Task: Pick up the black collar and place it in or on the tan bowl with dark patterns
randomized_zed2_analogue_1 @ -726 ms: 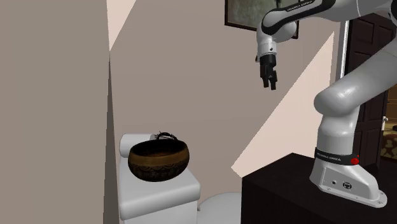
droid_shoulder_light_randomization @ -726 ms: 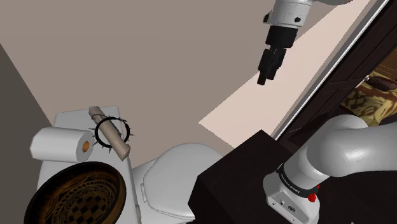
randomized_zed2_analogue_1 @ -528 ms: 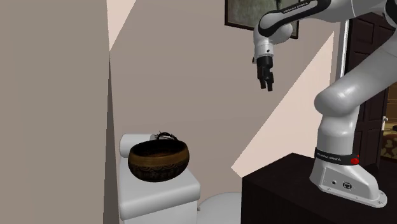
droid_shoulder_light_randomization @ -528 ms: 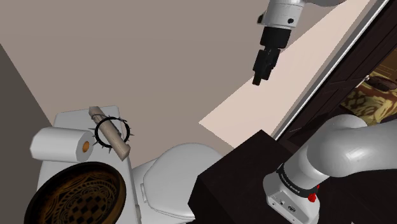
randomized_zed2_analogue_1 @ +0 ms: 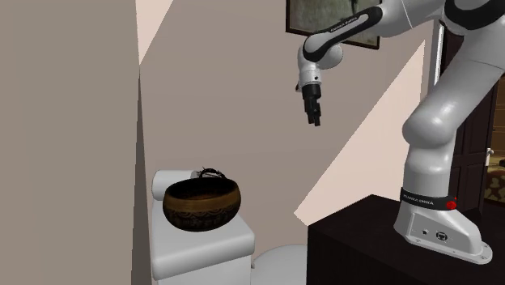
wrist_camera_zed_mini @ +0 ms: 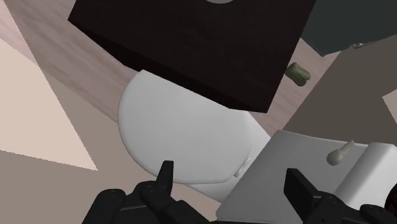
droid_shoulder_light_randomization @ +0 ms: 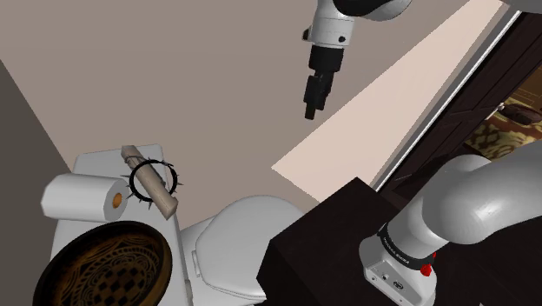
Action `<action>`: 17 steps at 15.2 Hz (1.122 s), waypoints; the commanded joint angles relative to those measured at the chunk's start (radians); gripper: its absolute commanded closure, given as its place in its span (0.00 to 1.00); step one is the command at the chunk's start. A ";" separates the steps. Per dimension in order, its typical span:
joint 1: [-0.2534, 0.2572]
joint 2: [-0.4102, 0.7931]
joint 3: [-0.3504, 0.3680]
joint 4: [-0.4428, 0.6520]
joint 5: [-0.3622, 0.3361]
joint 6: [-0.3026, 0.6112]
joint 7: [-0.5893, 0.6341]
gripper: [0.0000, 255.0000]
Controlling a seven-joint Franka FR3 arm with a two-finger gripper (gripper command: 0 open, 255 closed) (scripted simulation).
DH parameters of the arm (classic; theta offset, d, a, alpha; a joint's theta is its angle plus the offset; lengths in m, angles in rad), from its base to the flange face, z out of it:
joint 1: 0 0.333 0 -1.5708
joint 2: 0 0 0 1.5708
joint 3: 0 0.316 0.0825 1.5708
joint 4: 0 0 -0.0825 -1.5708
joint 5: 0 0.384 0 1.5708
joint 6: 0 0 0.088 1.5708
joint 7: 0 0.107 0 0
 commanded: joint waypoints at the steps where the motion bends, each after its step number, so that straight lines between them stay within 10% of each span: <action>1: 0.016 0.077 0.014 0.049 0.001 0.029 -0.024 0.00; 17: 0.142 0.653 0.140 0.498 -0.073 0.152 -0.148 0.00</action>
